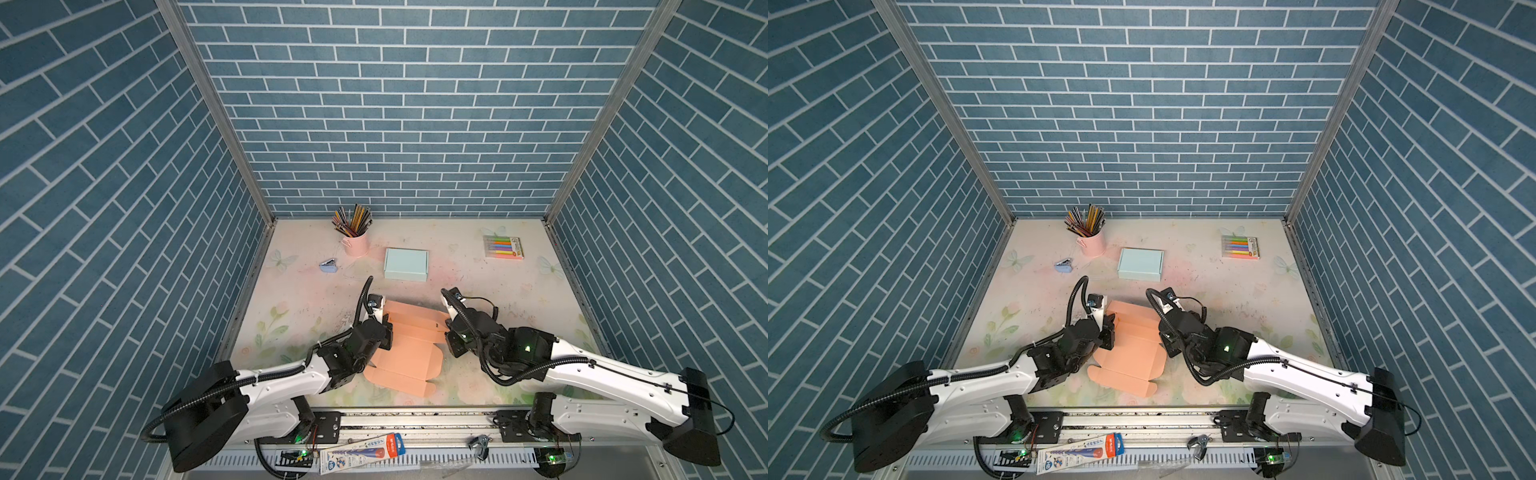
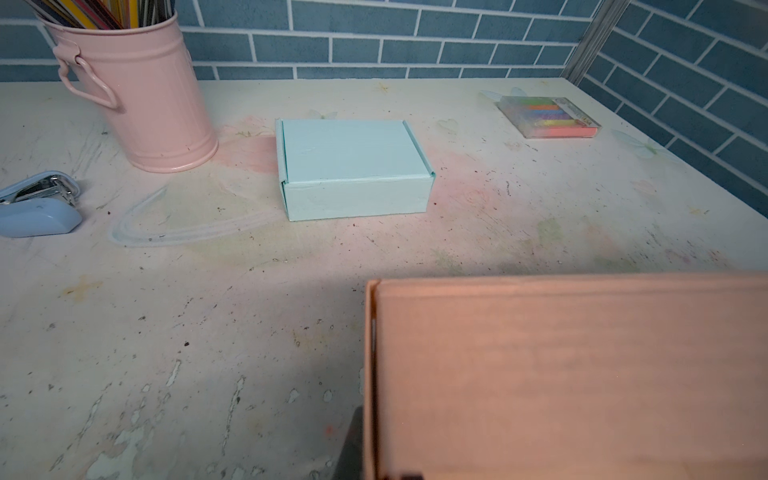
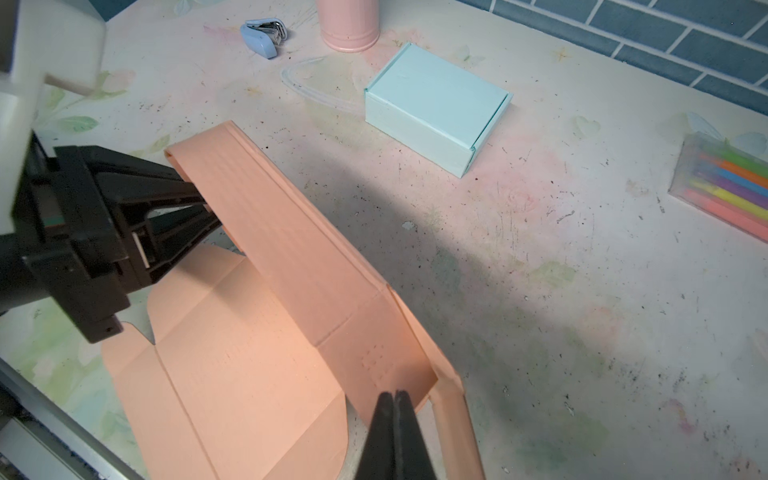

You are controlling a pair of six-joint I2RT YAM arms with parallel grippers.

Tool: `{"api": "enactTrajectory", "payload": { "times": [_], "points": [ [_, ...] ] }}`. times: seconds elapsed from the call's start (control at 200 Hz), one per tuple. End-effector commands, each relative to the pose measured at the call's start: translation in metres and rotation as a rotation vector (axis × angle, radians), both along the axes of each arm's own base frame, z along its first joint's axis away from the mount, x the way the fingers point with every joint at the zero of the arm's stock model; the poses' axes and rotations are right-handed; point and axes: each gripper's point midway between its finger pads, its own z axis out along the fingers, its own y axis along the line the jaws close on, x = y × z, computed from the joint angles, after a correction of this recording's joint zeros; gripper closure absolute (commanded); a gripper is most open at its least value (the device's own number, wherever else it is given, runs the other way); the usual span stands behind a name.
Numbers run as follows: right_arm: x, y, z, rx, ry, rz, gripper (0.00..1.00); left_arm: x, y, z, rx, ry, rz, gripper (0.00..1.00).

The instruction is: Fold the paper box

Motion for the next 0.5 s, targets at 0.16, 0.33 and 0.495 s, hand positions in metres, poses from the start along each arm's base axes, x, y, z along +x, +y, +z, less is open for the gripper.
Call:
{"api": "enactTrajectory", "payload": {
  "times": [0.16,0.33,0.495],
  "points": [
    [0.003,0.002,-0.004,-0.006,-0.009,-0.025,1.0,0.001,-0.003,0.013,-0.049,-0.014,0.011,0.92],
    [0.005,0.01,-0.008,-0.006,-0.01,-0.008,1.0,0.0,-0.003,0.014,-0.062,-0.015,0.008,0.92],
    [0.006,0.018,-0.006,-0.001,-0.021,0.015,1.0,-0.001,-0.003,0.016,-0.072,-0.018,0.004,0.92]
  ]
}}
